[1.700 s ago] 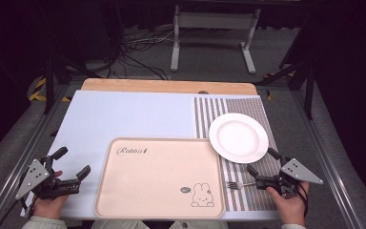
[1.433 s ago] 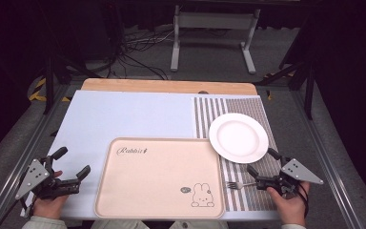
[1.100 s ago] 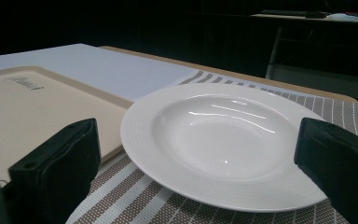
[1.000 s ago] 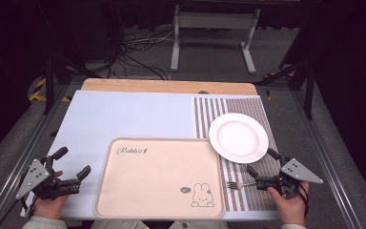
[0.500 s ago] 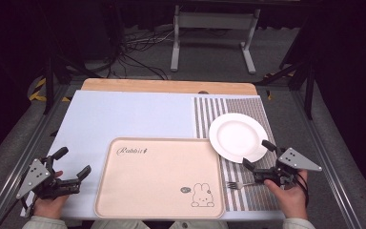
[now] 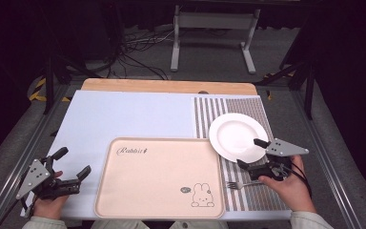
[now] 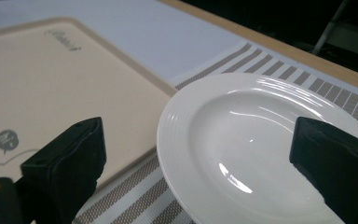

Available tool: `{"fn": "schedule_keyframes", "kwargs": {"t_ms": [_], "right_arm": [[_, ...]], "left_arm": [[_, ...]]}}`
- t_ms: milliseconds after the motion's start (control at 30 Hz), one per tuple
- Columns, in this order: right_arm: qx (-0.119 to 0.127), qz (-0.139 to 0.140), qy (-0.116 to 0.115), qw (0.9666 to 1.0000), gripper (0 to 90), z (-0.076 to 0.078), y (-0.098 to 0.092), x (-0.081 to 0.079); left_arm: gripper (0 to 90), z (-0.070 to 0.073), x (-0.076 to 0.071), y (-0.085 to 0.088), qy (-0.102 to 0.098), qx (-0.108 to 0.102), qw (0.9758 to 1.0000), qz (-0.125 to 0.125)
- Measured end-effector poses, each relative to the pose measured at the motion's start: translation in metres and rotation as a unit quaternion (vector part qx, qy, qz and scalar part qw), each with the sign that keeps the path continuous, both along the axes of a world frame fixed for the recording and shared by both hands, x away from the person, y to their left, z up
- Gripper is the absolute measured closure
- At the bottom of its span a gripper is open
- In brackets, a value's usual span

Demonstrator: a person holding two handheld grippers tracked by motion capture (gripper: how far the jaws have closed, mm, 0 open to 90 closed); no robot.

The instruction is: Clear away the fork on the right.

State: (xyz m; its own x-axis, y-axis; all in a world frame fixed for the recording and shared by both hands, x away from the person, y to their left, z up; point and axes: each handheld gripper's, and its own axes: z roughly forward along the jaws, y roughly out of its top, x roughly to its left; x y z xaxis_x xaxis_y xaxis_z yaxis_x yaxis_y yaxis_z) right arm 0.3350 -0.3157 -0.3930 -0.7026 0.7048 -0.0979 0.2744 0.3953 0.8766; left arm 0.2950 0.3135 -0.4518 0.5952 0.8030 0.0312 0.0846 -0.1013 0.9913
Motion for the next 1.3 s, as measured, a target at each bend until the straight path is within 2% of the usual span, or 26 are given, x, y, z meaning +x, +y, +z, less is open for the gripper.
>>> {"fn": "schedule_keyframes", "kwargs": {"t_ms": [133, 200, 300, 367, 567, 733, 767, 900, 1000, 1067, 1133, 1167, 1300], "right_arm": [[-0.049, 0.016, 0.026, 0.9983, 6.8, 0.006, 0.005, 0.002], [-0.078, 0.025, 0.035, 0.9960, 6.8, 0.008, 0.008, 0.004], [-0.116, 0.038, 0.046, 0.9915, 6.5, 0.011, 0.011, 0.006], [-0.130, 0.043, 0.054, 0.9891, 6.2, 0.012, 0.012, 0.007], [-0.182, 0.064, 0.080, 0.9780, 6.7, 0.017, 0.017, 0.010], [-0.235, 0.088, 0.104, 0.9623, 7.5, 0.020, 0.021, 0.011], [-0.247, 0.095, 0.109, 0.9582, 7.6, 0.020, 0.022, 0.012], [-0.276, 0.113, 0.129, 0.9455, 8.3, 0.020, 0.026, 0.013], [-0.294, 0.123, 0.144, 0.9369, 9.0, 0.020, 0.030, 0.014], [-0.307, 0.132, 0.155, 0.9298, 9.3, 0.020, 0.032, 0.015], [-0.314, 0.140, 0.166, 0.9243, 10.1, 0.020, 0.033, 0.015], [-0.316, 0.138, 0.170, 0.9231, 10.5, 0.019, 0.033, 0.016], [-0.337, 0.150, 0.187, 0.9105, 13.4, 0.018, 0.034, 0.016]], "left_arm": [[0.2, 0.000, 0.000, 0.000, 0.000, -0.001, 1.0000, 0.000], [0.2, 0.000, 0.000, 0.001, 0.000, -0.001, 1.0000, -0.001], [0.2, 0.000, 0.000, 0.000, -0.001, -0.001, 1.0000, 0.000], [0.2, 0.000, 0.000, 0.000, -0.001, -0.001, 1.0000, 0.000], [0.2, 0.000, 0.000, 0.000, 0.000, -0.001, 1.0000, 0.001], [0.2, 0.000, 0.000, 0.000, 0.000, 0.000, 1.0000, 0.001], [0.2, 0.000, 0.000, 0.000, 0.000, -0.001, 1.0000, 0.001], [0.2, 0.000, 0.000, 0.000, 0.000, 0.000, 1.0000, 0.001], [0.2, 0.000, 0.000, 0.000, -0.001, -0.001, 1.0000, 0.001], [0.2, 0.000, 0.000, 0.000, -0.001, -0.002, 1.0000, 0.001], [0.2, 0.000, 0.000, 0.001, 0.000, -0.001, 1.0000, 0.001], [0.2, 0.000, 0.000, 0.001, -0.001, -0.001, 1.0000, 0.001], [0.2, 0.000, -0.001, 0.001, -0.001, -0.001, 1.0000, 0.001]]}}
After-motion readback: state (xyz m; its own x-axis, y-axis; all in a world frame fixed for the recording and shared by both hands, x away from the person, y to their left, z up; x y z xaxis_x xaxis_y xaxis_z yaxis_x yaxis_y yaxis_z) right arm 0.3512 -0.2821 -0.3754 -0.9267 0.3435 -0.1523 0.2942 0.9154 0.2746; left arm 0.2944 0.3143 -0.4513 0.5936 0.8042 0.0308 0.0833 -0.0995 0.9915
